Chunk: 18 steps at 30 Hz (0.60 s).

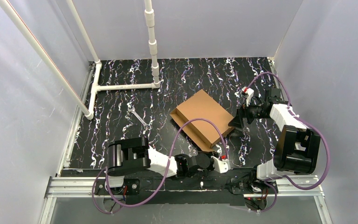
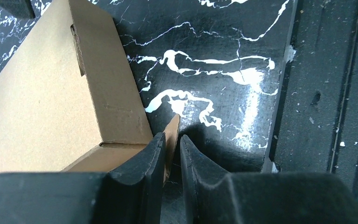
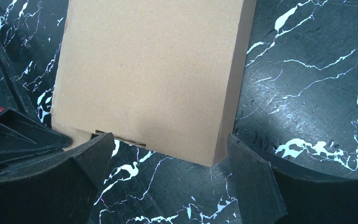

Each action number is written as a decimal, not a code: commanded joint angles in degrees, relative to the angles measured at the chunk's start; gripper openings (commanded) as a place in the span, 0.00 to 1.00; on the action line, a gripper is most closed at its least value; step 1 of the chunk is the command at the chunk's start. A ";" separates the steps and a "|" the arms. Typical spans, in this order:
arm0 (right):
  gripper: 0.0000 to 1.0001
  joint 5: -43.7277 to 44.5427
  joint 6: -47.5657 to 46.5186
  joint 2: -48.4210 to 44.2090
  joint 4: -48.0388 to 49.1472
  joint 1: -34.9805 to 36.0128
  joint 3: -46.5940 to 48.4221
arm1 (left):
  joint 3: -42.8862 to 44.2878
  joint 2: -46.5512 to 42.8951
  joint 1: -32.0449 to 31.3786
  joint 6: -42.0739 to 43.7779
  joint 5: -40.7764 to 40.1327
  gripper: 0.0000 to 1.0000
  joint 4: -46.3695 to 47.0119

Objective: Fold the paper box

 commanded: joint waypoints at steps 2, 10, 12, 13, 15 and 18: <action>1.00 -2.00 -1.00 0.27 -0.73 -0.13 2.18 | 1.63 -0.12 0.56 -0.75 -2.39 0.16 -0.63; 1.00 -2.14 -1.12 0.34 -0.99 -0.14 2.28 | 1.18 -0.96 0.72 -1.39 -3.01 0.00 -0.89; 1.00 -2.11 -1.15 0.34 -1.06 -0.14 2.24 | 0.79 -1.46 0.72 -2.07 -3.05 0.00 -0.90; 1.00 -2.17 -1.16 0.39 -1.07 -0.14 2.28 | 0.50 -1.64 0.72 -2.39 -3.13 0.00 -0.90; 1.00 -2.28 -1.15 0.44 -1.16 -0.15 2.29 | 0.01 -2.10 0.77 -3.07 -3.09 0.00 -0.81; 1.00 -2.49 -1.10 0.51 -1.30 -0.12 2.32 | -0.85 -2.85 0.85 -3.50 -2.63 0.00 -0.81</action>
